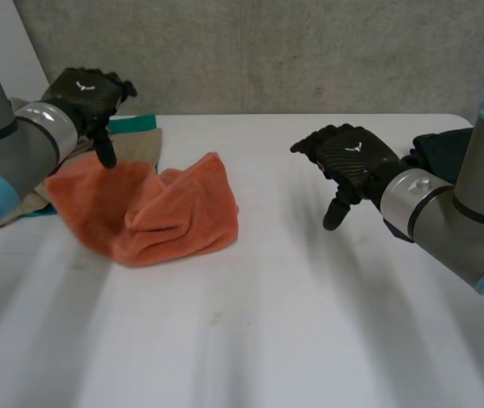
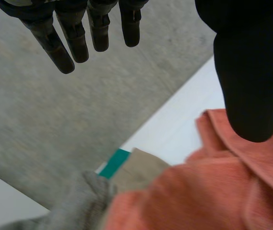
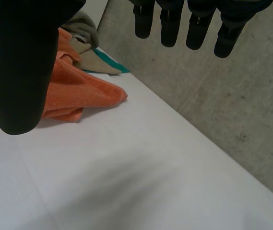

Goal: Fold the laundry.

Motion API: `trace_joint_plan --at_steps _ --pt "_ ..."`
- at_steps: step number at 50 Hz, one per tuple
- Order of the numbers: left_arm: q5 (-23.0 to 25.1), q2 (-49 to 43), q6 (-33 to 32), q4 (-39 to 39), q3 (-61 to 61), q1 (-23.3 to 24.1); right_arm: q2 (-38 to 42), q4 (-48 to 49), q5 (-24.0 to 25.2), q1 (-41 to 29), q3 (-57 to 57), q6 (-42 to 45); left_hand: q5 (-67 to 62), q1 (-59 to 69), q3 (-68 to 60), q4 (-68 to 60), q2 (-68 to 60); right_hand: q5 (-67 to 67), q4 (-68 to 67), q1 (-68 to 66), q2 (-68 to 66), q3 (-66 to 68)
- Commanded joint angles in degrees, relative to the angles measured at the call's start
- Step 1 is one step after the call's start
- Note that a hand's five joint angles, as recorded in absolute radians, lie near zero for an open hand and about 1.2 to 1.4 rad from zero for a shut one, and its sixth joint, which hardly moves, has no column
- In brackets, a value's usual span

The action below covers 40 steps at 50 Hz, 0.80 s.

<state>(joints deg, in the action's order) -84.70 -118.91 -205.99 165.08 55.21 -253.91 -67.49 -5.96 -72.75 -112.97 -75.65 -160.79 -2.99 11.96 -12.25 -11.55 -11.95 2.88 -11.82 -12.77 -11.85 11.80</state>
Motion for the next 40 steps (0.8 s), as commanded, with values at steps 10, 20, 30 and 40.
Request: trace_joint_plan --at_steps 10,20,30,40 --pt "-0.72 -12.65 -3.45 -2.32 4.81 3.86 1.48 -4.06 0.76 0.64 -2.31 0.39 2.99 -1.96 2.25 1.55 1.95 -2.88 1.82 2.77 1.85 -1.80" --pt "-8.28 -19.60 -10.31 8.14 4.55 7.20 1.57 -3.27 2.17 1.35 -5.30 3.55 2.99 -1.96 2.25 1.55 1.95 -2.88 1.82 2.77 1.85 -1.80" --pt "-11.89 -16.01 -10.32 14.48 4.82 9.13 -0.10 -3.27 2.08 1.52 -6.44 3.99 -67.01 68.04 -67.75 -68.45 -68.05 -2.88 1.82 2.77 1.85 -1.80" --pt "-11.19 0.08 8.49 14.84 1.31 18.97 -1.60 -3.19 2.00 3.72 -5.48 3.73 -67.01 68.04 -67.75 -68.45 -68.05 -2.88 1.82 2.77 1.85 -1.80"
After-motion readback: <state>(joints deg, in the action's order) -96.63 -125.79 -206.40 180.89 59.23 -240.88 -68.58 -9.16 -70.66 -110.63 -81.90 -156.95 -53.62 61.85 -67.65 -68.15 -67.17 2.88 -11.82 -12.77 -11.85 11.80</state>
